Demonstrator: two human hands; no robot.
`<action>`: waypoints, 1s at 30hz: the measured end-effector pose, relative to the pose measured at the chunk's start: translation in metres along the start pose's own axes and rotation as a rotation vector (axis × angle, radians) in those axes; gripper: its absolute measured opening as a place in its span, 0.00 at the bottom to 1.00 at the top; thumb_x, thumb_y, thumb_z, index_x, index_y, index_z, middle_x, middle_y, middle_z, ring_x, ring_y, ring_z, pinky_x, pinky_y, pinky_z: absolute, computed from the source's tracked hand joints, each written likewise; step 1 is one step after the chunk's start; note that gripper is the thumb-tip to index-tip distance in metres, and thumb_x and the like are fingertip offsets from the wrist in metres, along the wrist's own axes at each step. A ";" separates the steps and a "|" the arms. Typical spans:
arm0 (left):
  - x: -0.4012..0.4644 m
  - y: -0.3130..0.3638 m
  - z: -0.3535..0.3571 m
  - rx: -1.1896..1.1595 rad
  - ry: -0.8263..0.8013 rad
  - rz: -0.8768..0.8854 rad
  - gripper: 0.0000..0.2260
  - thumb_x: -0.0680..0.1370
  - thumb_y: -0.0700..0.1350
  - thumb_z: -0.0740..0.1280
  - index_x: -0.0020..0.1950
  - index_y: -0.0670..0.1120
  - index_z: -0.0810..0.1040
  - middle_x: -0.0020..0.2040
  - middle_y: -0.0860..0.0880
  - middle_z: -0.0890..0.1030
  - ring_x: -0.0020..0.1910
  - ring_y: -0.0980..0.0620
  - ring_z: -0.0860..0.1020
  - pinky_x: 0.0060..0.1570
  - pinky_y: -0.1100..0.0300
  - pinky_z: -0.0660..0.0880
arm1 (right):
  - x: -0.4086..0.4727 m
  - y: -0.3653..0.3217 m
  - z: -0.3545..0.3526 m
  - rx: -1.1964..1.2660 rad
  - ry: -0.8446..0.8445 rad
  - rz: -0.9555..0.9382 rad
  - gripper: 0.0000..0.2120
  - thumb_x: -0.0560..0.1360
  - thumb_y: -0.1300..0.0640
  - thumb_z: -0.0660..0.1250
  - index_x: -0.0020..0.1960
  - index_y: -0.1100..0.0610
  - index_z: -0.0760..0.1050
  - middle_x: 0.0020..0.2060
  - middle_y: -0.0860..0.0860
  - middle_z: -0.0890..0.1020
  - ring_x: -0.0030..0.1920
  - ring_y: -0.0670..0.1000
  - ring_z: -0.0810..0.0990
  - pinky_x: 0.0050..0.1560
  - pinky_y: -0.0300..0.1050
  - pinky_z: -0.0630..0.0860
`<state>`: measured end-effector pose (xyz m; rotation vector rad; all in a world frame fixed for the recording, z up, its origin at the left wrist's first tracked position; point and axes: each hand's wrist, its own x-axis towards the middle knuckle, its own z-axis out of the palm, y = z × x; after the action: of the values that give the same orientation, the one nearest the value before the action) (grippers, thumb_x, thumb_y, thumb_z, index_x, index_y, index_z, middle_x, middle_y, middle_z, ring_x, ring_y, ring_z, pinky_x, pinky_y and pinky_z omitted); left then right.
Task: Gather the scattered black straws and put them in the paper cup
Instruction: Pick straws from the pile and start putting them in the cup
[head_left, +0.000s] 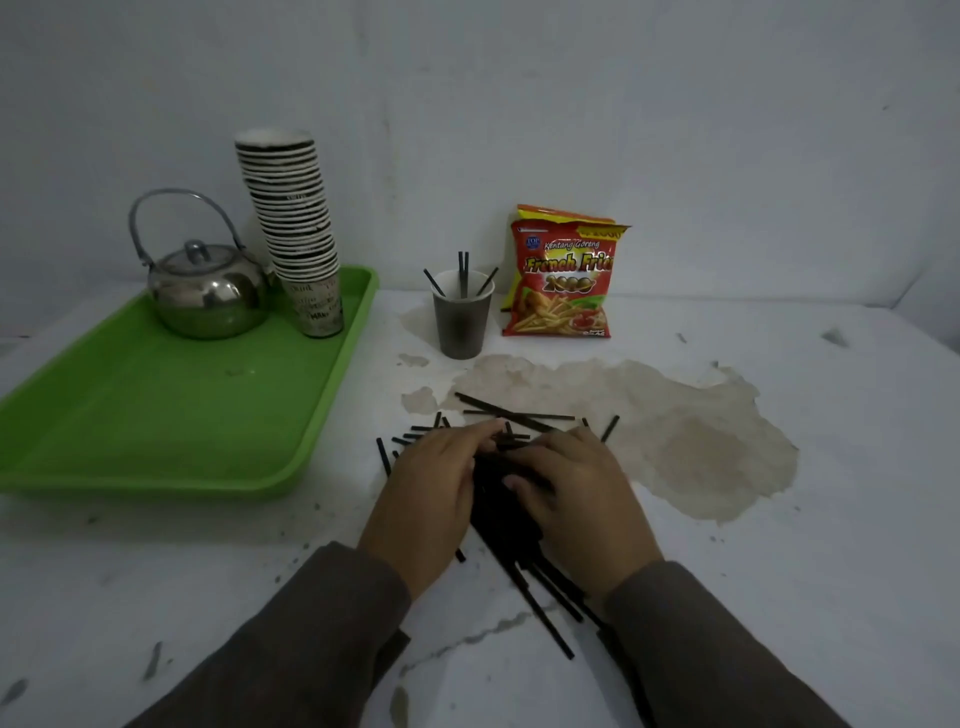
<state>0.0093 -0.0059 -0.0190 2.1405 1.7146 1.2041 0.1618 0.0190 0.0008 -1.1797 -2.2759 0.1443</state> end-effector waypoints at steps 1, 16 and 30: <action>0.000 0.000 0.000 -0.014 0.017 -0.007 0.18 0.75 0.34 0.58 0.63 0.46 0.73 0.53 0.48 0.81 0.52 0.58 0.73 0.58 0.71 0.64 | 0.003 -0.005 0.005 -0.049 -0.035 -0.039 0.12 0.71 0.57 0.68 0.54 0.55 0.79 0.48 0.53 0.83 0.49 0.56 0.76 0.50 0.47 0.71; 0.002 -0.003 -0.002 0.014 0.091 -0.036 0.20 0.73 0.30 0.60 0.61 0.47 0.75 0.56 0.48 0.78 0.58 0.52 0.73 0.61 0.54 0.70 | 0.012 0.001 0.008 0.016 -0.061 0.165 0.07 0.72 0.62 0.64 0.46 0.59 0.80 0.42 0.53 0.79 0.44 0.51 0.74 0.46 0.40 0.69; 0.001 0.004 0.013 0.187 -0.222 0.167 0.16 0.79 0.47 0.58 0.66 0.53 0.70 0.66 0.55 0.72 0.67 0.56 0.65 0.65 0.59 0.60 | 0.007 0.033 -0.032 1.064 0.028 0.671 0.07 0.76 0.64 0.61 0.47 0.59 0.77 0.30 0.48 0.82 0.36 0.48 0.76 0.43 0.43 0.73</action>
<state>0.0207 -0.0019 -0.0249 2.4624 1.6370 0.8288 0.1994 0.0387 0.0196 -1.1983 -1.2867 1.3641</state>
